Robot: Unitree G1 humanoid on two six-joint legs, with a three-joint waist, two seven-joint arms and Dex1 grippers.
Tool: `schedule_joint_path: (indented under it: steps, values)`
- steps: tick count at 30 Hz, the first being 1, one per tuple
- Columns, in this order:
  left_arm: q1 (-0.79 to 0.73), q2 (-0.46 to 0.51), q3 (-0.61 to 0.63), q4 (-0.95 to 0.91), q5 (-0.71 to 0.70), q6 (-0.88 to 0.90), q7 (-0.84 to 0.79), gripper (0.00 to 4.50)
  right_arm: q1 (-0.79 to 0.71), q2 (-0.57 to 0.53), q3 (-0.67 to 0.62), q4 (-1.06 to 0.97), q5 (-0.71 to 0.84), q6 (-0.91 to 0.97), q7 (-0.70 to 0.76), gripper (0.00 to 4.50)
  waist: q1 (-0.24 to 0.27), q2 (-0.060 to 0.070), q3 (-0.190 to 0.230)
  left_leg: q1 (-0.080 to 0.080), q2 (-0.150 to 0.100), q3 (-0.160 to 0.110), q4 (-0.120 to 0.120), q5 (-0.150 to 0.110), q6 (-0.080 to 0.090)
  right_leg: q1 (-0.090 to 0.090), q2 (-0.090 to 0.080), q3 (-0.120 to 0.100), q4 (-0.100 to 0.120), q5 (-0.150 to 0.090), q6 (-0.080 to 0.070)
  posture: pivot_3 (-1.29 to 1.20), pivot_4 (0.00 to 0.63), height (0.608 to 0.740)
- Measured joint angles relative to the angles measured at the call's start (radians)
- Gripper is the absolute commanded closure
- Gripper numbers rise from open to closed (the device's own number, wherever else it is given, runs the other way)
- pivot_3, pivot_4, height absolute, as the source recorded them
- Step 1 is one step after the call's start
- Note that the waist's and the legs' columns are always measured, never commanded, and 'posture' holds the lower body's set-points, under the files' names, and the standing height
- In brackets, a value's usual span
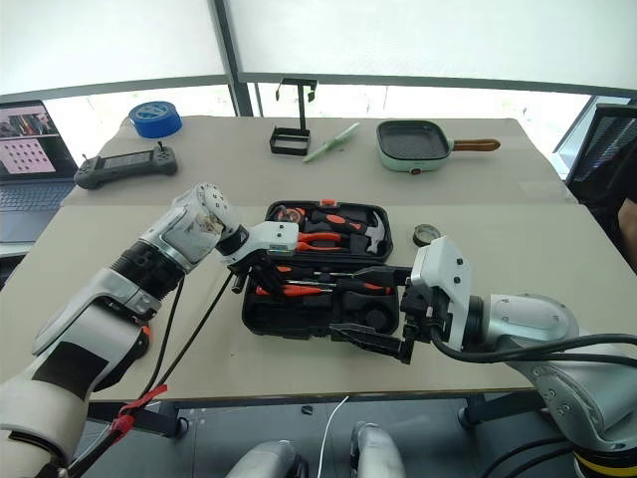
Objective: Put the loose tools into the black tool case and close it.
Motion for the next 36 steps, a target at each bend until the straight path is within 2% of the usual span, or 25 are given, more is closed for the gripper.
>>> schedule_joint_path:
  steps: [7,11,14,15,17,23,24,36]
  values:
    - [0.017,0.075,0.011,-0.089,-0.032,0.003,-0.062,0.03,0.001,0.006,0.004,0.001,-0.001,0.0,-0.005,0.0,-0.001,0.0,0.0,0.0,0.0,0.0,0.0,0.0,0.0,-0.001,0.0,0.0,0.0,0.0,0.0,0.0,0.15,0.74]
    - [0.016,0.104,0.067,-0.123,-0.096,0.02,-0.061,0.03,0.001,0.008,0.011,0.005,-0.003,-0.001,-0.003,0.0,-0.001,0.0,0.0,-0.001,0.0,0.0,0.0,0.0,0.0,-0.001,0.0,0.0,0.0,0.0,0.0,0.0,0.15,0.74]
    - [0.026,0.099,0.185,-0.141,-0.177,0.007,-0.046,0.73,0.001,0.009,0.013,0.009,-0.005,-0.002,-0.002,0.0,-0.002,0.0,0.0,-0.001,-0.001,0.0,0.0,0.0,0.0,-0.002,0.0,0.0,0.001,0.0,0.0,0.0,0.15,0.74]
    - [0.044,0.088,0.252,-0.147,-0.212,-0.011,-0.021,1.19,0.001,0.009,0.013,0.009,-0.008,-0.002,-0.001,0.0,-0.004,0.0,0.0,-0.001,-0.001,0.0,0.0,0.0,-0.001,-0.002,0.0,0.0,0.0,0.0,0.0,0.0,0.15,0.74]
    - [0.099,0.064,0.342,-0.145,-0.254,-0.052,0.042,1.85,0.014,0.009,0.012,0.01,-0.01,-0.004,0.002,0.0,-0.007,0.0,0.0,0.0,-0.001,0.0,0.0,0.0,-0.002,-0.002,0.0,0.0,0.0,0.0,0.0,0.0,0.15,0.74]
    - [0.323,0.017,0.425,-0.127,-0.278,-0.194,0.158,4.26,0.035,0.009,0.008,0.018,-0.02,-0.004,0.006,0.0,-0.009,0.0,0.0,0.001,-0.001,0.0,0.0,0.001,-0.003,-0.002,0.0,0.0,0.001,0.0,-0.001,0.0,0.15,0.74]
    - [0.346,0.011,0.43,-0.127,-0.279,-0.213,0.166,4.44,0.035,0.009,0.007,0.018,-0.021,-0.004,0.006,0.0,-0.009,0.0,0.0,0.001,-0.001,0.0,0.0,0.001,-0.003,-0.002,0.0,0.0,0.001,0.0,-0.001,0.0,0.15,0.74]
    - [0.399,-0.024,0.427,-0.117,-0.252,-0.347,0.215,4.44,0.037,0.009,0.004,0.021,-0.031,-0.004,0.005,0.0,-0.008,0.0,0.0,0.001,-0.002,0.0,0.001,0.001,-0.003,-0.001,-0.001,-0.001,0.001,0.0,0.0,0.0,0.15,0.74]
